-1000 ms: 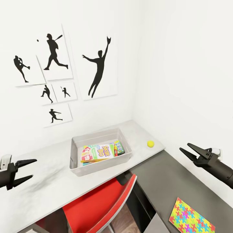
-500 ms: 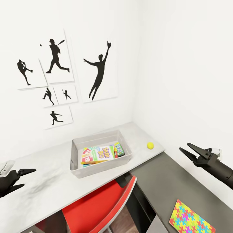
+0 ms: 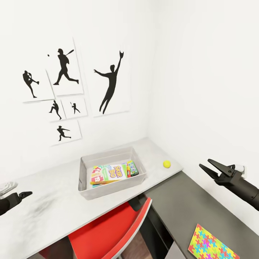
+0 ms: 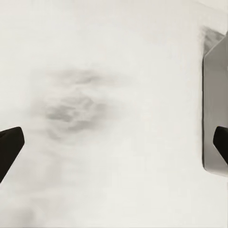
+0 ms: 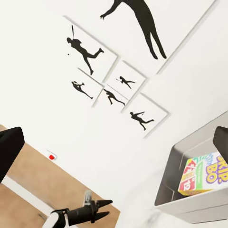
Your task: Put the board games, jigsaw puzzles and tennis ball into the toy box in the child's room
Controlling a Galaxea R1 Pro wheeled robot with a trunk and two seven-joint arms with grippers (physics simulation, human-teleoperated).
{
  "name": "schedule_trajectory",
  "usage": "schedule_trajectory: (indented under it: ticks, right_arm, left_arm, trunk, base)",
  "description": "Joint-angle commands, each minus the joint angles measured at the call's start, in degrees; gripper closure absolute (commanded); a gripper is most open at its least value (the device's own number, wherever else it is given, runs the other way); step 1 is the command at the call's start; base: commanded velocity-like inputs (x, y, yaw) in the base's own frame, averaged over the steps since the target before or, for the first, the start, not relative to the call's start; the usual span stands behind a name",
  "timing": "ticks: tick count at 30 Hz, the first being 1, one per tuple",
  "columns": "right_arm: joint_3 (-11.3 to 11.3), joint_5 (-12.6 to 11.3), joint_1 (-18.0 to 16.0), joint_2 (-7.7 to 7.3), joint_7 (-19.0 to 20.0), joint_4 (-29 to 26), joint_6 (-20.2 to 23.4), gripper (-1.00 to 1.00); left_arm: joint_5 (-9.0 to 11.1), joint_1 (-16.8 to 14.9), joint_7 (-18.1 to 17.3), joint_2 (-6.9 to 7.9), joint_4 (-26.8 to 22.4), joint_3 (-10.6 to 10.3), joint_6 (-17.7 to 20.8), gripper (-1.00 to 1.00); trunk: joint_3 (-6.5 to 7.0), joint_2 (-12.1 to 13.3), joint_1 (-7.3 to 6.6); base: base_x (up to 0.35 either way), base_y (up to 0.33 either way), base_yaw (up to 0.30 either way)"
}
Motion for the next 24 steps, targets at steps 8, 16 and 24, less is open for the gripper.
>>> schedule_trajectory:
  ticks: [8, 16, 24]
  right_arm:
    - [0.0, 0.1, -0.1, 0.00, 0.1, 0.0, 0.2, -1.00]
    - [-0.1, 0.1, 0.0, 0.00, 0.2, 0.0, 0.2, -1.00]
    - [-0.1, 0.1, 1.0, 0.00, 0.2, 0.0, 0.2, -1.00]
  left_arm:
    - [-3.9, -0.1, -9.1, -1.17, -0.3, -3.1, -1.7, -1.00]
    - [-8.8, -0.2, -21.8, -1.31, -0.2, -3.4, -2.0, -1.00]
    - [-12.9, -0.4, -35.4, -1.24, 1.6, -3.2, -2.5, -1.00]
  trunk:
    - [0.62, -0.1, 0.04]
    - [1.36, -0.1, 0.04]
    - [2.10, -0.1, 0.04]
  base:
    - [0.000, 0.000, 0.000]
    - [0.000, 0.000, 0.000]
    - [0.000, 0.000, 0.000]
